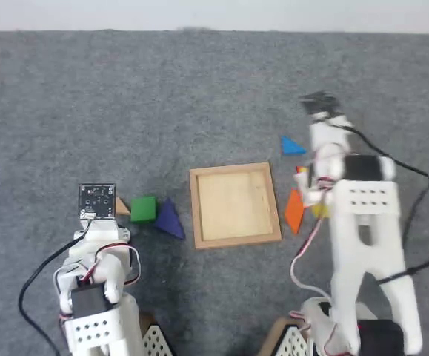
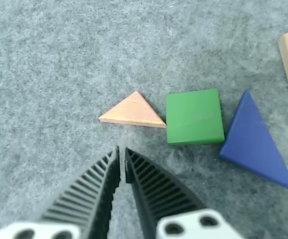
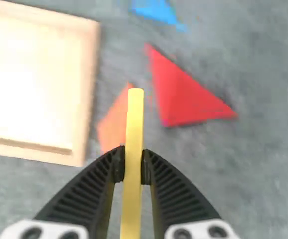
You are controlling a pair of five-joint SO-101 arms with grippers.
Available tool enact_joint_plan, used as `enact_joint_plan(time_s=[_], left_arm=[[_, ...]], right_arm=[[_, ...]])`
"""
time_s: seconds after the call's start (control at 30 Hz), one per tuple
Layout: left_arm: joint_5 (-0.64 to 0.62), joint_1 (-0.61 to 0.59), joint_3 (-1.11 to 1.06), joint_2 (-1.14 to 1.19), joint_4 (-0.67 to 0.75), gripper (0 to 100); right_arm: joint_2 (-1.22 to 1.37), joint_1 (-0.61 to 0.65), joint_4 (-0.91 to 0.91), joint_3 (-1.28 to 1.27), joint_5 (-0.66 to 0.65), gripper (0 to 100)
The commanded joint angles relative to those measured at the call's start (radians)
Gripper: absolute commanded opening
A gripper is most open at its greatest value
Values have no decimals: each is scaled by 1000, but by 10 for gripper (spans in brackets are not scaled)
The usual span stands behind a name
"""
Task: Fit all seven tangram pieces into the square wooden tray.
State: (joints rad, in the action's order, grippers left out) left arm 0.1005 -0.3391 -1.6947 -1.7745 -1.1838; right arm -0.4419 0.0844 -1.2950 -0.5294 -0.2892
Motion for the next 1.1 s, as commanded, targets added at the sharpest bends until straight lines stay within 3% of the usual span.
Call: enact_joint_plan(time_s=[0.0,0.13,0.33,0.8,1.07], left_arm=[[-11,-5,10,-12,-3,15],[-11,-5,10,-12,-3,15],[-11,-5,10,-12,-3,15],[-11,-5,10,-12,-3,15],[-11,-5,10,-12,-3,15]], right_arm=[[-44,208,42,35,75,8],[13,329,197,-40,126,7],[196,297,346,5,127,7],[400,452,400,77,183,13],[392,486,335,109,181,171]])
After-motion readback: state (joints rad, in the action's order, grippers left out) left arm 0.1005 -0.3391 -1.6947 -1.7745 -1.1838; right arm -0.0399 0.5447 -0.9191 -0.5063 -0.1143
